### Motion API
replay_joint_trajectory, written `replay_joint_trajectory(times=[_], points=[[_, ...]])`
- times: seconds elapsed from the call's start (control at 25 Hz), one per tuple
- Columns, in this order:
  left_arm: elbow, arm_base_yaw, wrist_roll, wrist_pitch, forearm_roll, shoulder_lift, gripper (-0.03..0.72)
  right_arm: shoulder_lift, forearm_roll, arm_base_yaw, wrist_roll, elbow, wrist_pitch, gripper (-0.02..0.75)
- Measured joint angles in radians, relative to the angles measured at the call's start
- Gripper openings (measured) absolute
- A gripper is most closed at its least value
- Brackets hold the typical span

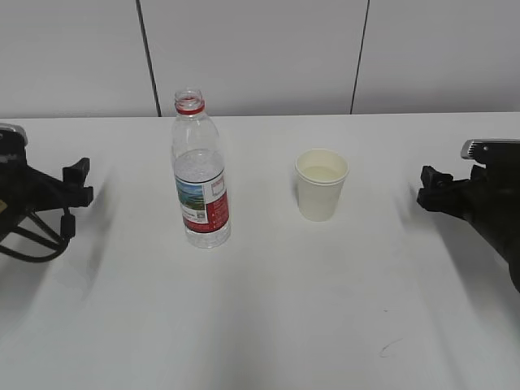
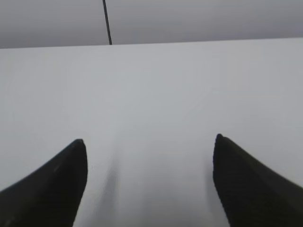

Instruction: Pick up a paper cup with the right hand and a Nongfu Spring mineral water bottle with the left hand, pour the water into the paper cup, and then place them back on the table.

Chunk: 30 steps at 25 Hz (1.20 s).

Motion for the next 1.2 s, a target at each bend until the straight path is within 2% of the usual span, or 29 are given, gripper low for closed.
replay_joint_trajectory(times=[0.16,0.32,0.52,0.72,0.84,1.0,1.2], points=[[-0.097,0.001,0.019,0.257,-0.025,-0.066,0.59,-0.013,-0.006,0.0,0.04,-0.058,0.163,0.607],[-0.249,0.023,0.05,0.638,-0.04,-0.152,0.571,-0.102,-0.006,0.0,0.047,-0.102,0.365,0.604],[-0.484,0.06,0.051,1.12,-0.043,-0.195,0.543,-0.224,-0.041,-0.002,0.047,-0.226,0.792,0.598],[-0.682,0.062,0.052,1.525,-0.033,-0.195,0.543,-0.244,-0.05,-0.002,0.047,-0.466,1.354,0.595],[-0.776,0.062,0.04,1.758,-0.032,-0.195,0.543,-0.242,-0.052,-0.002,0.047,-0.616,1.637,0.594],[-0.879,0.062,0.034,2.017,-0.022,-0.195,0.541,-0.241,-0.058,-0.002,0.047,-0.773,1.886,0.594],[-0.955,0.062,0.028,2.222,0.015,-0.195,0.54,-0.241,-0.058,-0.002,0.042,-0.893,2.137,0.593]])
